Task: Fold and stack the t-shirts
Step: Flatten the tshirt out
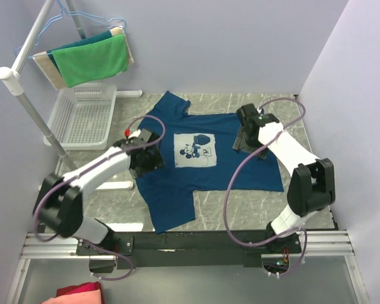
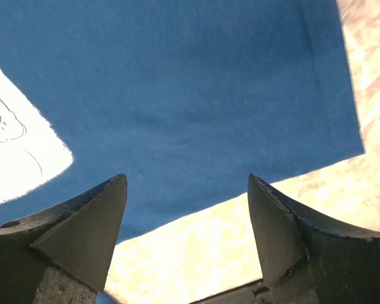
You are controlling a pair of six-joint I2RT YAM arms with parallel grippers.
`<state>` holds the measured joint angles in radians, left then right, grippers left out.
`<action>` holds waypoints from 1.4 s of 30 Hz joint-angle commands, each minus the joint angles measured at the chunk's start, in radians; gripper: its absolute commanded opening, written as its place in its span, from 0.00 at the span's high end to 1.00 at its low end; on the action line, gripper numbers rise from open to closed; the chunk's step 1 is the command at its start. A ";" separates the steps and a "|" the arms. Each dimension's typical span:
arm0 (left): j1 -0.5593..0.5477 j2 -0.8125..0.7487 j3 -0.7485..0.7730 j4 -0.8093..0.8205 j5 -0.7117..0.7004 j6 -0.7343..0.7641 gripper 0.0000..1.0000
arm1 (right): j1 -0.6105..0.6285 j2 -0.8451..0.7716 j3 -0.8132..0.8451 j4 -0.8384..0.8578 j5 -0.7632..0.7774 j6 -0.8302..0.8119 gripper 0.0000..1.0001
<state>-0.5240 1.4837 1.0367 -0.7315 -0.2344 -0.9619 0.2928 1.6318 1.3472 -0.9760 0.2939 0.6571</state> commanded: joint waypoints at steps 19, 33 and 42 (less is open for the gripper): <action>-0.679 -0.148 -0.268 -0.201 -0.077 -0.903 0.28 | 0.022 -0.348 -0.338 0.138 -0.009 0.044 0.18; -0.694 -0.298 -0.455 -0.157 -0.031 -1.020 0.37 | 0.022 -0.354 -0.378 0.143 -0.036 0.058 0.18; -0.696 -0.131 -0.363 -0.075 -0.019 -0.871 0.43 | 0.023 -0.357 -0.384 0.126 -0.024 0.095 0.19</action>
<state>-1.2110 1.2644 0.6254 -0.8497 -0.2562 -1.8774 0.3111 1.3006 0.9737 -0.8490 0.2470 0.7177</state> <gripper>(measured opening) 0.590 0.816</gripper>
